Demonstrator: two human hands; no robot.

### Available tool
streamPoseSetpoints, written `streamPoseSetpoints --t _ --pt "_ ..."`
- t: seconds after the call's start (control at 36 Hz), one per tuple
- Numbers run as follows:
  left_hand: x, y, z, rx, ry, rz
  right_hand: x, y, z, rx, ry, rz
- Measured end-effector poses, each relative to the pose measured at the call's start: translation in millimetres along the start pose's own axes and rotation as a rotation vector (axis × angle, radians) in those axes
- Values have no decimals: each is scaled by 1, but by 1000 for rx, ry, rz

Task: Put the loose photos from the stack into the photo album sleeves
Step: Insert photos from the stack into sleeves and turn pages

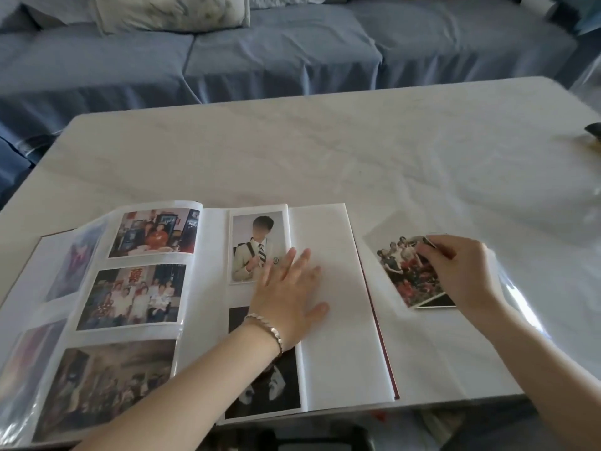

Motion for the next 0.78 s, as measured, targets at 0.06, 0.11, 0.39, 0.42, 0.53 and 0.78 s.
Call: streamPoseSetpoints --t 0.06,0.11,0.39,0.42,0.53,0.78 --pt "-3 -4 -3 16 18 -41 -4 0 1 -4 -2 -38" --pt "-8 -1 -1 65 33 -57 -8 -4 3 -18 -7 -78" --pt "-12 26 22 273 -249 -11 -36 -63 31 -338 -65 -125" --pt "-11 26 24 298 -311 26 -40 -66 35 -346 -53 -130" --pt "-20 29 28 268 -212 385 -51 -75 44 -339 -53 -183" --pt "-15 31 16 115 202 958 -64 -89 42 -323 -107 -248"
Point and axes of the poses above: each hand's wrist, its own z-axis away from the middle knuckle, its own y-axis out of the back of the hand, x = y × z, the point moved 5 cm from there along -z, towards the middle knuckle, and after that the axes turned 6 degrees about z, right-handed, at the moved point
